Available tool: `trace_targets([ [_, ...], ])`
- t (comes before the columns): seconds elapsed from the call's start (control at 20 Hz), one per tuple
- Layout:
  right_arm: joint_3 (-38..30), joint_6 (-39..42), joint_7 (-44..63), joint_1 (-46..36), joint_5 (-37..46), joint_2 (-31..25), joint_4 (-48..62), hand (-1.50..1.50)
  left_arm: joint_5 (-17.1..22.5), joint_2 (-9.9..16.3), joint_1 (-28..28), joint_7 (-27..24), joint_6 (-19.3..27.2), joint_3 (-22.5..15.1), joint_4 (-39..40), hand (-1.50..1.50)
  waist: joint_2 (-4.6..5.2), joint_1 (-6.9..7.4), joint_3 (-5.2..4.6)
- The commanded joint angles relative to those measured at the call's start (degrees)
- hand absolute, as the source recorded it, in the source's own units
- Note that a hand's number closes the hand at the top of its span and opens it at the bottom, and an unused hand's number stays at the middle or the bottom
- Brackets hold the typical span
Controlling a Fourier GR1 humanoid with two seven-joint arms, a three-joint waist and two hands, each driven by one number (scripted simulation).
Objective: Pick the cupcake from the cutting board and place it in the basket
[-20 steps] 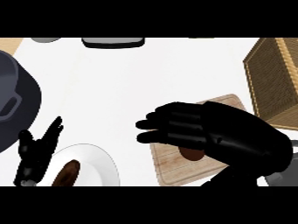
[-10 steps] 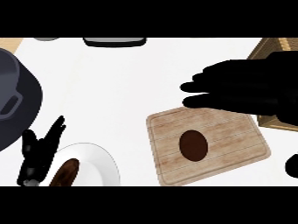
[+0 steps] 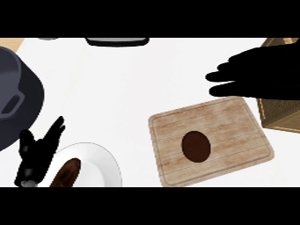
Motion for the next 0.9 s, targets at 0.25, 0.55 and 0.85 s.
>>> trace_targets([
  [0.25,3.0,-0.5,-1.0,4.8,6.0,6.2,0.0,-1.50,-1.2,-2.2,3.2,1.1,-0.8,-0.7,1.7,0.00,0.41,0.13,-0.44],
  [0.55,4.5,-2.3,-3.4,10.1,11.5,10.3,-2.7,-1.50,-2.9,-3.2,2.6,3.5,0.5,-0.5,0.7,0.00,0.34,-0.05,-0.43],
  [0.85,8.4,-6.5,-9.0,14.6,24.0,12.5,-1.8,-1.50,-2.3,-2.7,3.0,3.3,-2.2,1.6,1.9,0.00,0.48,0.22,-0.42],
])
